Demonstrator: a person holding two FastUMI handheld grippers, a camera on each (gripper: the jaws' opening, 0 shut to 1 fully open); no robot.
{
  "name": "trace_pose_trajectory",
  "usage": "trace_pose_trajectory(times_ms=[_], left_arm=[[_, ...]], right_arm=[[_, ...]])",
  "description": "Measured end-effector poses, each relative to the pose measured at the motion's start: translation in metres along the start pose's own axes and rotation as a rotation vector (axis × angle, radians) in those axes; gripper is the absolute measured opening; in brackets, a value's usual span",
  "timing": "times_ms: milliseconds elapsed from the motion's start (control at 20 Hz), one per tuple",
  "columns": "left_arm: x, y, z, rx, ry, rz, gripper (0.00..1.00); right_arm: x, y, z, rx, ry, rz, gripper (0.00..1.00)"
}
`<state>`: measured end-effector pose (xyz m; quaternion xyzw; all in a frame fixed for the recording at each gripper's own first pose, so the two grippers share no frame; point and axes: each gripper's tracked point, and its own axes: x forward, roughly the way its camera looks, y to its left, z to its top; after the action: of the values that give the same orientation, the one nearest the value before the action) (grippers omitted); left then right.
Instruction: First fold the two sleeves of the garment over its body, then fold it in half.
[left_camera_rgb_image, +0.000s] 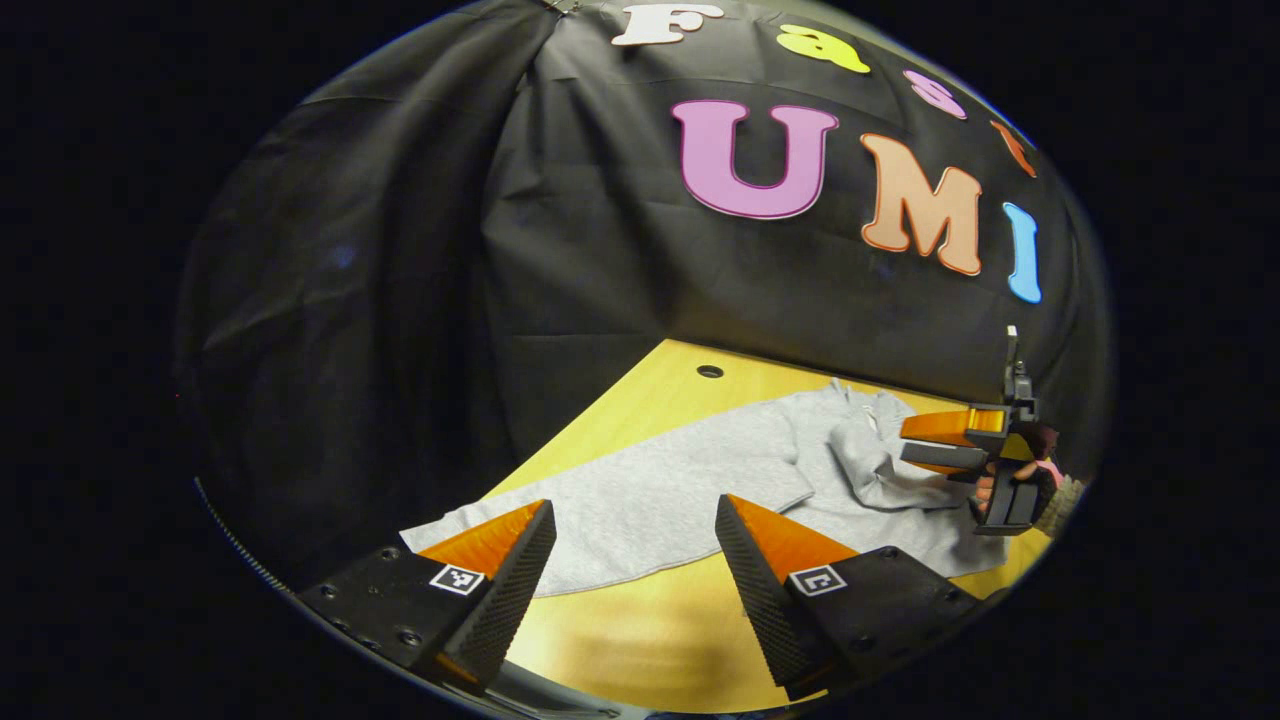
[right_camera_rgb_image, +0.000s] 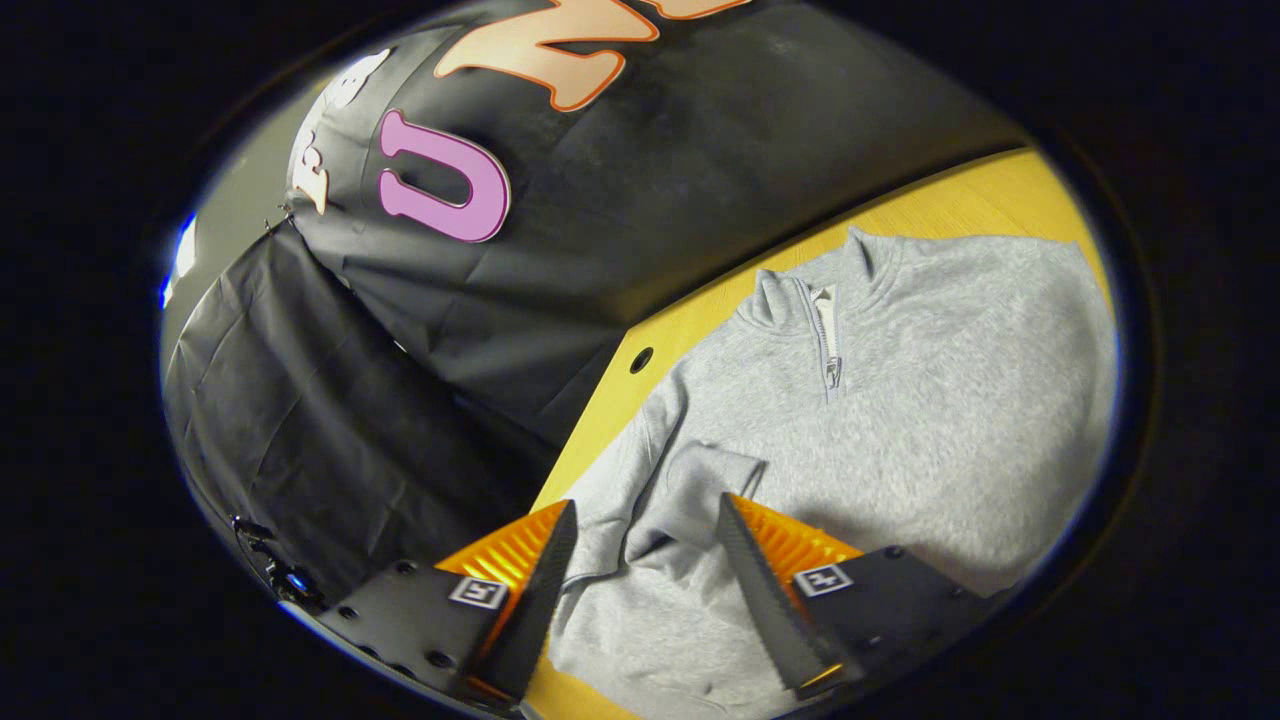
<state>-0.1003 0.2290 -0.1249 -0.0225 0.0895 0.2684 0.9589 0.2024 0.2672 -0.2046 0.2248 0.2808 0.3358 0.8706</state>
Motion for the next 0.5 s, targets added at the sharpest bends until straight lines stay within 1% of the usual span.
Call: trace_pose_trajectory(times_ms=[50, 250, 450, 500], left_arm=[[0.004, 0.008, -0.002, 0.0, 0.0, 0.012, 0.94], [0.016, 0.042, -0.01, -0.006, 0.011, 0.078, 0.94], [0.02, 0.077, -0.031, -0.017, 0.055, 0.154, 0.94], [0.021, 0.086, -0.037, -0.018, 0.069, 0.169, 0.94]], right_arm=[[0.001, -0.002, 0.001, -0.021, -0.005, -0.008, 0.96], [-0.012, -0.005, 0.014, -0.106, -0.046, -0.055, 0.97], [-0.035, -0.011, 0.037, -0.23, -0.125, -0.138, 0.98], [-0.043, -0.012, 0.043, -0.25, -0.144, -0.157, 0.93]])
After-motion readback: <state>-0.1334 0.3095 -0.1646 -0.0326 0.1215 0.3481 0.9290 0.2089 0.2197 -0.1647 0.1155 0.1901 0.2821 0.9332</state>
